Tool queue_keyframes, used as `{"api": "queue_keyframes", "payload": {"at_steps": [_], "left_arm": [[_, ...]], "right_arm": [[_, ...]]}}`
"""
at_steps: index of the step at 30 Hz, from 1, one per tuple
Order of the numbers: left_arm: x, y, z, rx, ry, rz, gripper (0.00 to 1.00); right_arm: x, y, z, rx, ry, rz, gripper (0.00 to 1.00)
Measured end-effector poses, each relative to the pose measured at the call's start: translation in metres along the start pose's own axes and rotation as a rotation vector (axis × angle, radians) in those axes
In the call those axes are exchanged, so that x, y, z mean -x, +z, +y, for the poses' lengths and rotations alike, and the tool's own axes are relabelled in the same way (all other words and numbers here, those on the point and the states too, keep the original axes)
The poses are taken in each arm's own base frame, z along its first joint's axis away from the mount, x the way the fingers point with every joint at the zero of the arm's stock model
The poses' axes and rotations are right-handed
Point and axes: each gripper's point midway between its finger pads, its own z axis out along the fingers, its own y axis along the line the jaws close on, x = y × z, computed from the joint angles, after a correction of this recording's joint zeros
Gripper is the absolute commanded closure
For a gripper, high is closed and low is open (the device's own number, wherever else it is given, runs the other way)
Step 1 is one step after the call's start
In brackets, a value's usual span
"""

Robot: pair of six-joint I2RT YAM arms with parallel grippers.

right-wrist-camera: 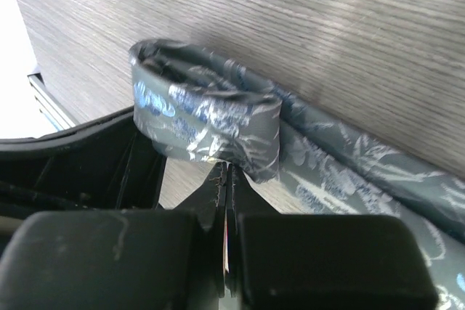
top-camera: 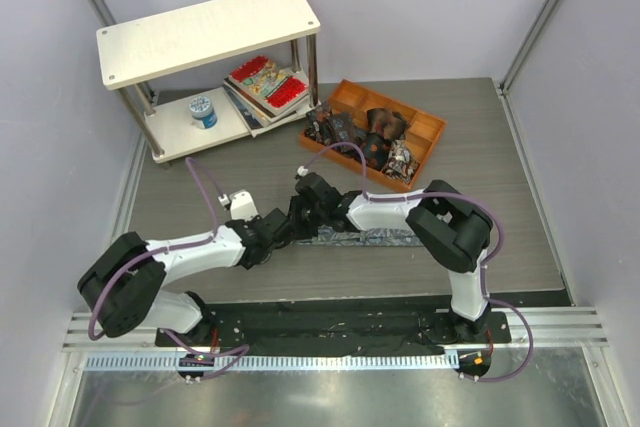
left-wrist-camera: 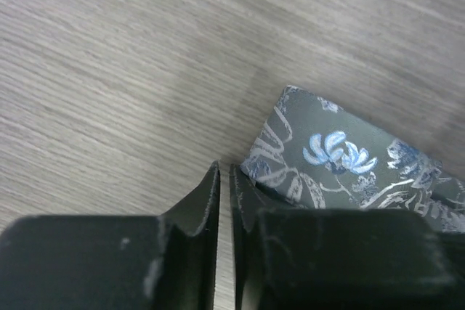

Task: Roll the ties
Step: Roll the tie at the center of the board.

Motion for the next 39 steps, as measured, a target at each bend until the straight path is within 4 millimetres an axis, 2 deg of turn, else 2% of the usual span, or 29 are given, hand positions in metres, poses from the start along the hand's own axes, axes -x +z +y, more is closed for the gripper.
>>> {"api": "queue_keyframes", "payload": {"at_steps": [2,4,10,14,17,19,22,24,27,30,35,39], "left_arm": [[0.002,-0.001,-0.002,-0.005,-0.003,-0.003,0.80],[0.004,-0.002,-0.003,-0.013,-0.004,-0.006,0.80],[0.015,-0.015,-0.009,-0.078,-0.047,-0.017,0.82],[0.016,-0.020,-0.008,-0.105,-0.071,-0.014,0.84],[0.010,-0.020,-0.004,-0.109,-0.082,0.004,0.85],[0.005,-0.019,-0.002,-0.109,-0.081,0.023,0.85],[-0.001,-0.019,-0.002,-0.113,-0.083,0.046,0.86],[-0.005,-0.019,-0.003,-0.121,-0.088,0.064,0.86],[-0.006,-0.020,-0.007,-0.136,-0.098,0.075,0.85],[-0.005,-0.020,-0.010,-0.144,-0.104,0.072,0.85],[-0.012,-0.011,-0.009,-0.108,-0.068,0.077,0.85],[-0.008,-0.006,-0.013,-0.087,-0.048,0.058,0.85]], "right_arm": [[0.000,-0.002,0.002,0.007,-0.002,-0.001,0.99],[0.000,-0.006,0.006,0.023,-0.004,-0.001,0.98],[0.018,-0.022,0.033,0.122,-0.008,-0.028,0.80],[0.058,-0.032,0.056,0.155,-0.012,-0.085,0.71],[0.092,-0.033,0.076,0.177,-0.031,-0.131,0.71],[0.118,-0.022,0.086,0.176,-0.051,-0.154,0.71],[0.131,-0.003,0.079,0.152,-0.056,-0.149,0.72],[0.128,0.017,0.063,0.121,-0.047,-0.122,0.72],[0.107,0.044,0.030,0.048,-0.013,-0.043,0.72],[0.089,0.058,0.011,0.006,0.008,0.015,0.73],[0.076,0.060,0.017,0.027,0.000,0.055,0.75],[0.064,0.061,0.019,0.048,-0.003,0.083,0.76]]}}
